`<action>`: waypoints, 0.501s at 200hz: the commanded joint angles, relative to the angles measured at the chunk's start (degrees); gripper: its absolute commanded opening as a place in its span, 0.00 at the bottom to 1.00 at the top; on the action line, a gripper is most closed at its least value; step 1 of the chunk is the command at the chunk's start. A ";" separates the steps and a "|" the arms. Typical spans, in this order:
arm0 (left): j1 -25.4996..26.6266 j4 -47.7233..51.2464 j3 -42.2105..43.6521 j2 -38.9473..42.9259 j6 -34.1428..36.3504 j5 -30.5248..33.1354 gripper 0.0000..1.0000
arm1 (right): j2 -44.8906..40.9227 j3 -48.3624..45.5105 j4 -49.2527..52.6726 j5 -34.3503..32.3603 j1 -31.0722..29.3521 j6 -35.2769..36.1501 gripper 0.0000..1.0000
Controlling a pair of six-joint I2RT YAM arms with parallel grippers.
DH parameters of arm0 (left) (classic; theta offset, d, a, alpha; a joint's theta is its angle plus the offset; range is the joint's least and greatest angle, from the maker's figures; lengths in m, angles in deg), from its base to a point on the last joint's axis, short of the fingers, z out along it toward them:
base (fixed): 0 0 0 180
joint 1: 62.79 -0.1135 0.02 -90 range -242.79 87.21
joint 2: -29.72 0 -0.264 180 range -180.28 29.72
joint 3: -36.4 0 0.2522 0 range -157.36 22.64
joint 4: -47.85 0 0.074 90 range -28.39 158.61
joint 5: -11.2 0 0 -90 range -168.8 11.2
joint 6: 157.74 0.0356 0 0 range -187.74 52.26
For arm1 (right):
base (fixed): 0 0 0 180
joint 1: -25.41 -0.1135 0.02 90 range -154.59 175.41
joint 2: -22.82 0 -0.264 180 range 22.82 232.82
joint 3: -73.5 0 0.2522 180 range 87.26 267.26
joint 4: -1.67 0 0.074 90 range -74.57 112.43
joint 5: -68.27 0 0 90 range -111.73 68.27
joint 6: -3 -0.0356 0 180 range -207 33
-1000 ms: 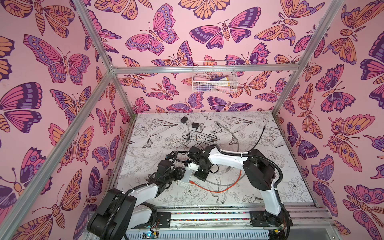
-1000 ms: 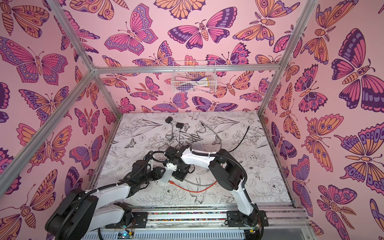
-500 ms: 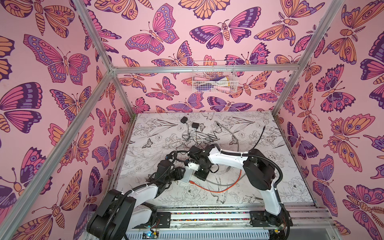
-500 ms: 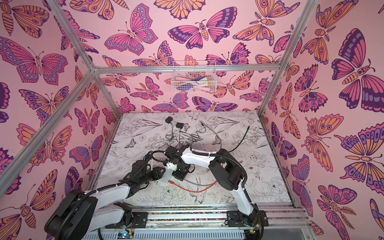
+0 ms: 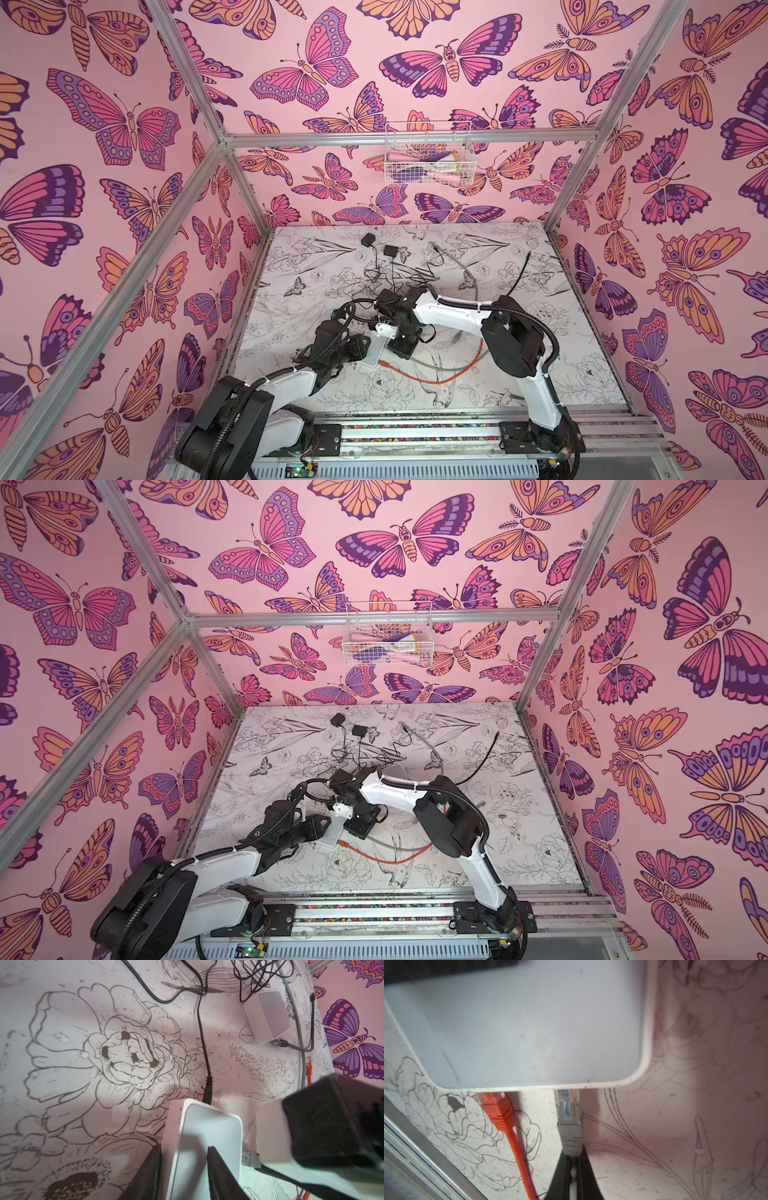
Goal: Insert the plug into the switch port
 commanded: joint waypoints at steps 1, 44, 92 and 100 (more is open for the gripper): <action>1.04 -0.06 0.27 -0.95 0.54 -1.55 0.39 | -0.16 0.82 -2.21 3.53 -0.32 -0.87 0.00; 1.71 -0.86 0.03 -1.90 0.28 -1.28 0.39 | -1.57 -1.48 -4.91 6.29 -0.41 -1.36 0.00; 2.11 -1.18 -0.01 -1.90 0.54 -1.45 0.39 | -2.50 -2.33 -6.61 5.42 -0.06 -1.70 0.00; 2.19 -1.08 0.03 -1.90 0.67 -1.53 0.39 | -2.57 -2.56 -7.18 4.40 0.11 -1.99 0.00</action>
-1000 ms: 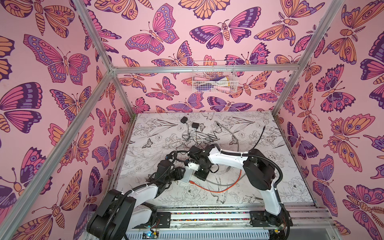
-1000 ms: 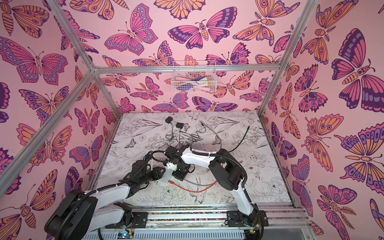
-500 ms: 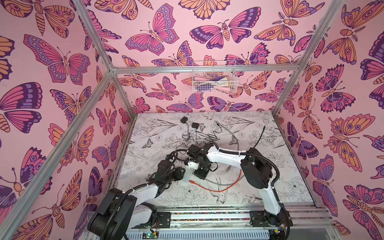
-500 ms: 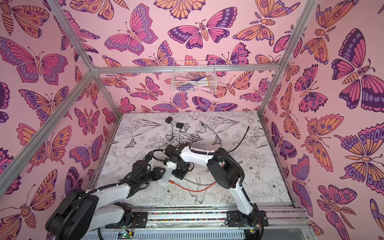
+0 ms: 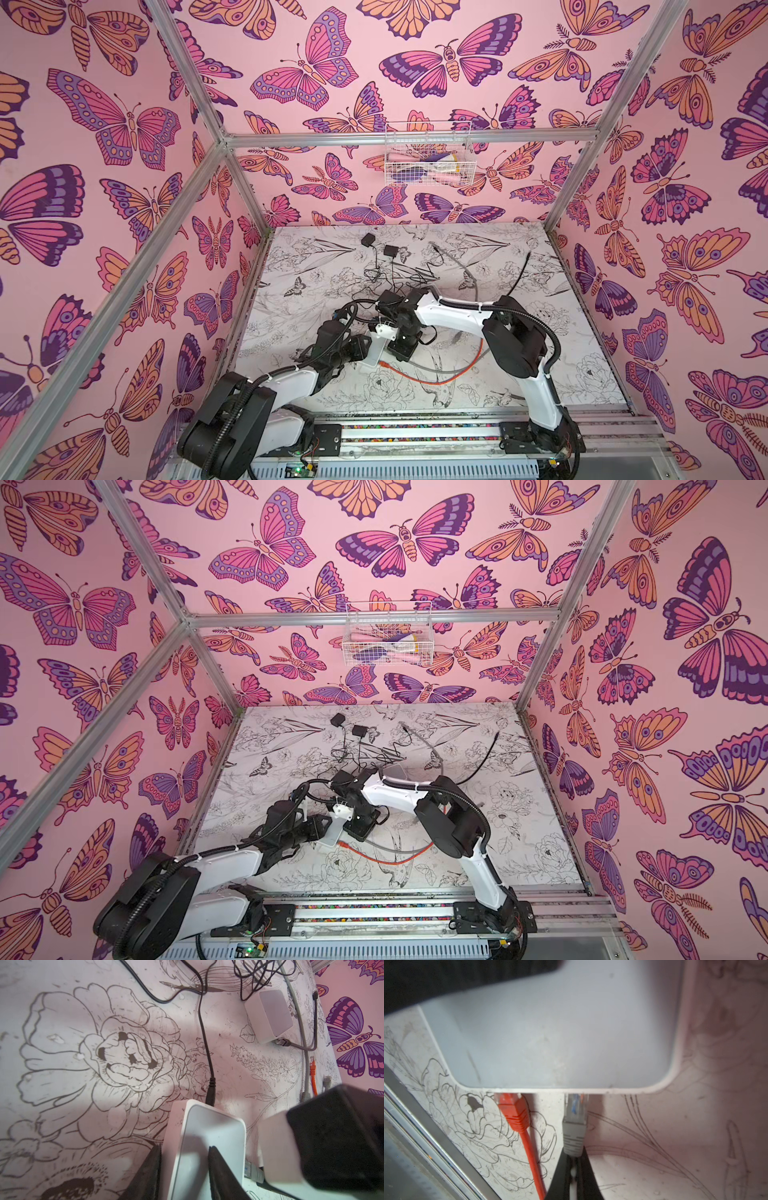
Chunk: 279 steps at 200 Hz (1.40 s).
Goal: Insert the plug into the switch port
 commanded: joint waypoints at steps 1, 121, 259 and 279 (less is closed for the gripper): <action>1.10 0.48 0.04 -0.63 0.69 -2.74 0.39 | -1.79 -0.48 -5.11 0.70 0.07 -0.63 0.00; 3.38 0.51 -0.92 -5.62 3.59 -7.72 0.38 | -1.24 2.07 -6.70 -2.77 0.69 6.78 0.00; 3.91 1.31 -1.52 -6.79 6.08 -12.21 0.38 | -3.91 0.44 -12.94 -1.63 2.18 15.63 0.00; 4.19 1.56 -1.72 -6.37 6.10 -12.52 0.38 | -4.21 -0.53 -14.59 -0.75 2.11 14.79 0.00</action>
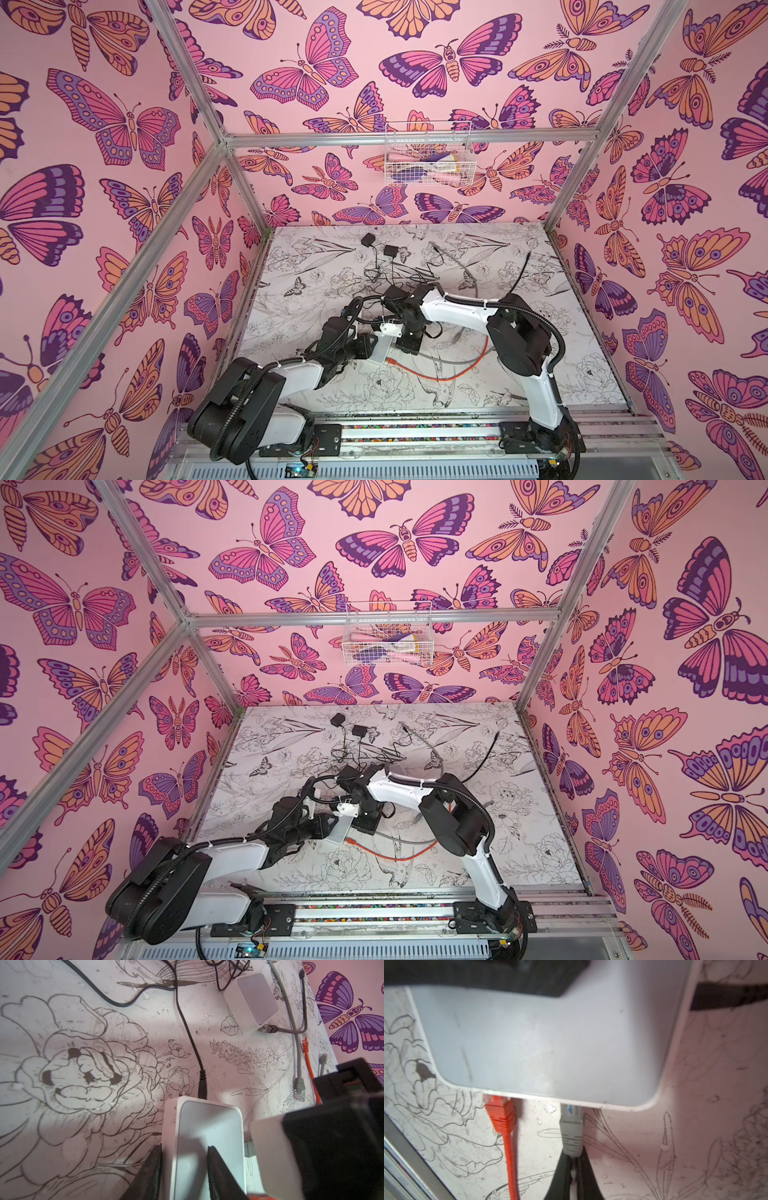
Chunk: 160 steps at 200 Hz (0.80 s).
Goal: Insert the plug into the switch port
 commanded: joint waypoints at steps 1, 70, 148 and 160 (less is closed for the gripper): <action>2.52 5.12 0.62 -0.89 1.12 -9.27 0.38 | -2.90 0.64 -13.82 4.17 -0.17 0.82 0.00; 4.35 5.22 0.39 -0.44 1.91 -9.71 0.38 | -5.41 -5.67 -22.64 5.85 -0.06 -2.72 0.00; 6.25 5.33 1.32 1.56 1.90 -9.48 0.38 | -7.82 -9.09 -30.37 8.16 -0.08 -7.00 0.00; 6.42 5.22 1.25 1.58 1.91 -9.47 0.38 | -8.16 -9.59 -30.94 8.43 -0.14 -7.32 0.00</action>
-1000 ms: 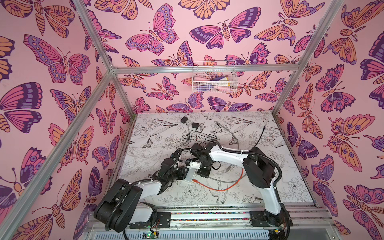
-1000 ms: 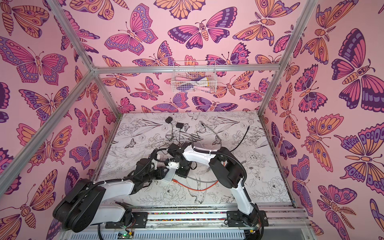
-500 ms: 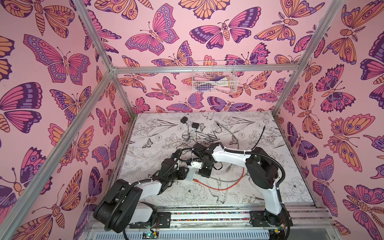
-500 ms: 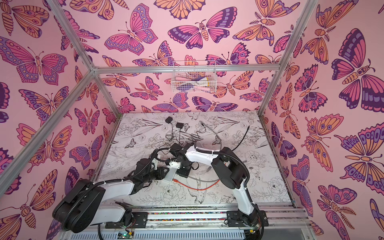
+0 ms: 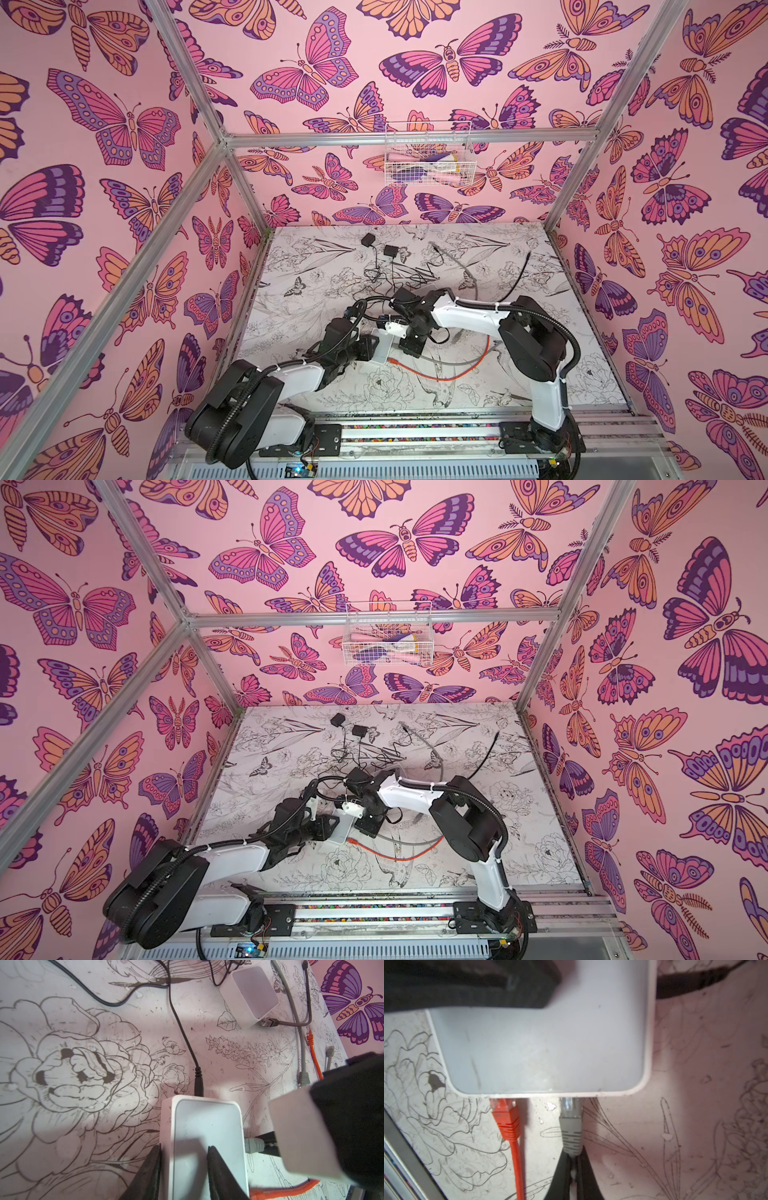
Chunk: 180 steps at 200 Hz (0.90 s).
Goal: Insert the plug into the switch port
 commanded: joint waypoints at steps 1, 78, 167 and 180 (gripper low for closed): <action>3.76 3.66 1.28 0.05 0.84 -12.34 0.38 | -2.00 0.96 -19.49 5.99 -0.86 -1.54 0.00; 5.27 3.66 0.68 -1.16 1.27 -12.24 0.38 | -5.13 -3.98 -27.45 6.68 -0.92 -3.65 0.00; 7.15 3.61 0.59 -2.20 1.88 -12.42 0.37 | -4.61 -5.18 -33.09 8.46 -0.92 -5.08 0.00; 7.66 3.54 0.49 -2.60 2.06 -12.38 0.37 | -4.39 -4.76 -33.38 8.88 -0.84 -4.84 0.00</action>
